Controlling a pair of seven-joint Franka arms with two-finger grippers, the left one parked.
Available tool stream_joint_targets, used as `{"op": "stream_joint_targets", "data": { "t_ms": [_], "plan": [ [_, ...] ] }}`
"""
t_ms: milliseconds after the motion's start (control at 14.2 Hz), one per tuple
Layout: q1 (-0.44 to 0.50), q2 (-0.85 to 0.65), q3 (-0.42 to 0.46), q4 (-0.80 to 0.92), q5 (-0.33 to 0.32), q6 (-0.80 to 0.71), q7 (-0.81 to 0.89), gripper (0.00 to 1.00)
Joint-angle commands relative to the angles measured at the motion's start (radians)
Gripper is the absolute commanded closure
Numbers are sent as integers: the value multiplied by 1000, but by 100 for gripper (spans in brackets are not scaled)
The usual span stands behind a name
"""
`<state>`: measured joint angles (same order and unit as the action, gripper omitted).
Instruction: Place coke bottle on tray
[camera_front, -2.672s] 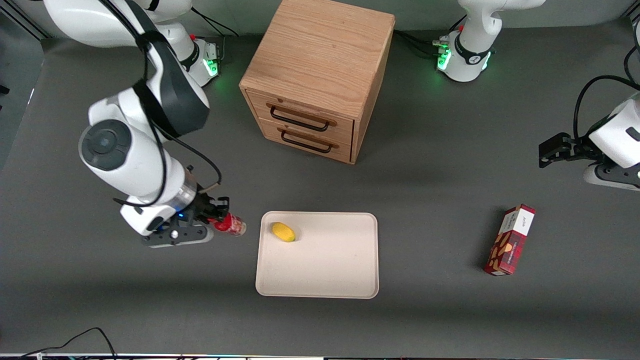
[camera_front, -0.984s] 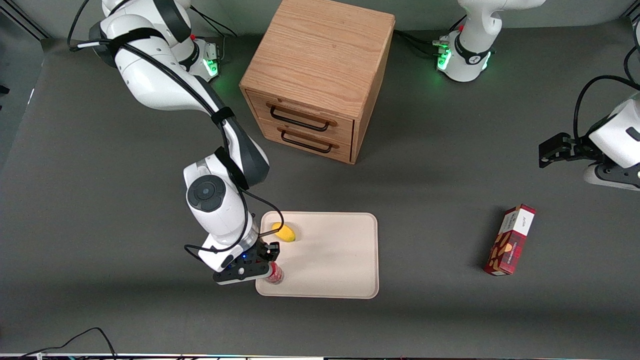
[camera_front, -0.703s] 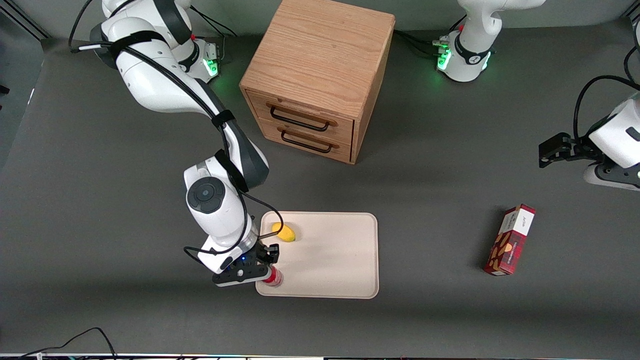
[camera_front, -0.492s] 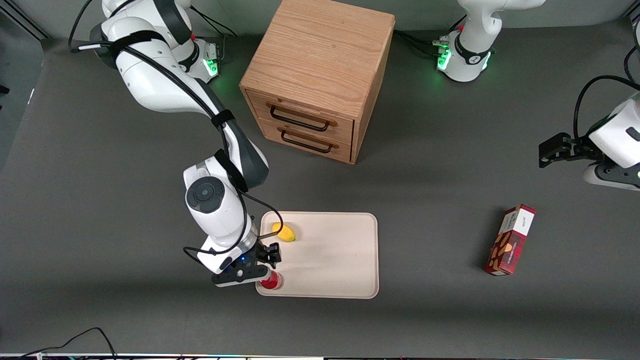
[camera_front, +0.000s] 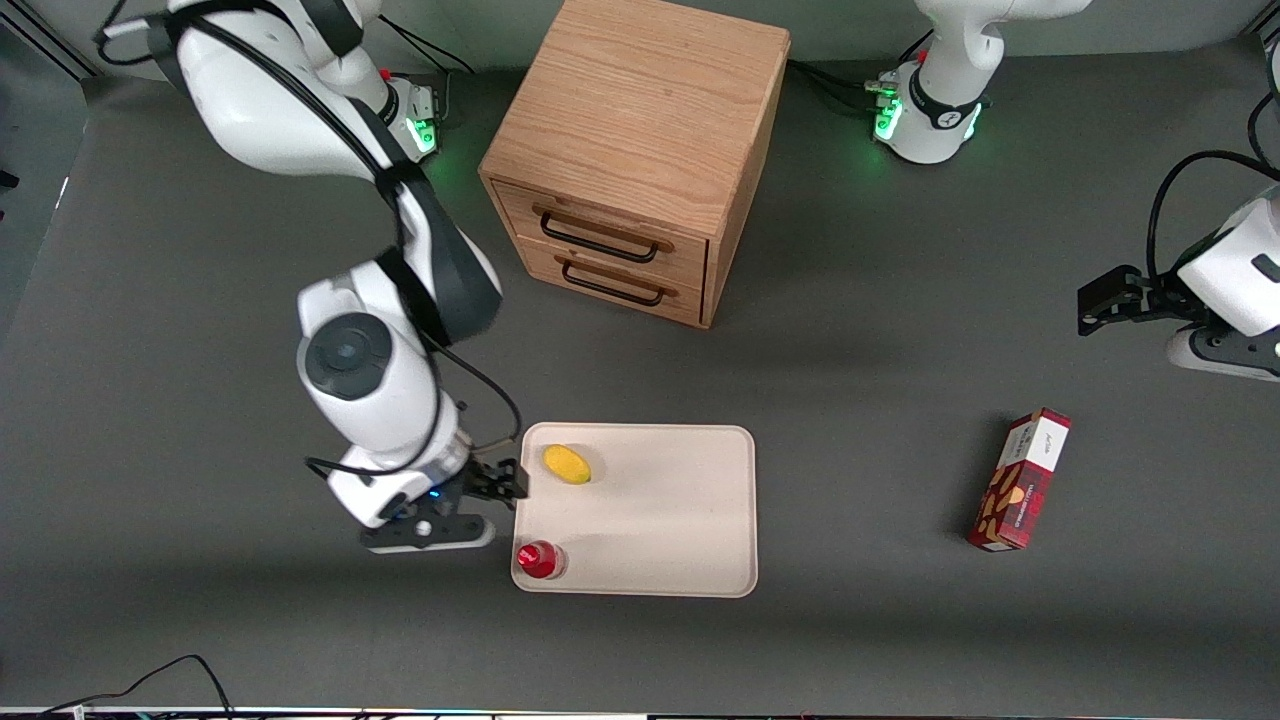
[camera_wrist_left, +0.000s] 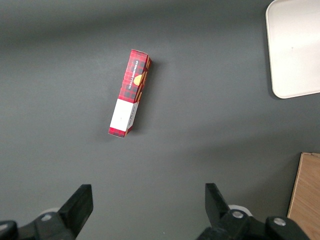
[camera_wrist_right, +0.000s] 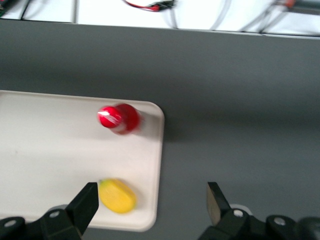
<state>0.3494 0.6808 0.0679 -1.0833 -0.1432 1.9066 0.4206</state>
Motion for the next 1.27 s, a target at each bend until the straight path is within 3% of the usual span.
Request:
{"op": "stream_joint_targets", "data": {
  "t_ms": [0,281,422,773,1195],
  "plan": [
    [-105,-255,50,-296,11,-15,7,0],
    [-235,-521,92,-552,11,-18,-5,0],
    [-285,-621,92,-615,55,-47,-103,0],
    [-407,-724,93,-618,99,-162,-193,0],
    [-428,-762,93,-618,117,-219,-203,0]
  ]
}}
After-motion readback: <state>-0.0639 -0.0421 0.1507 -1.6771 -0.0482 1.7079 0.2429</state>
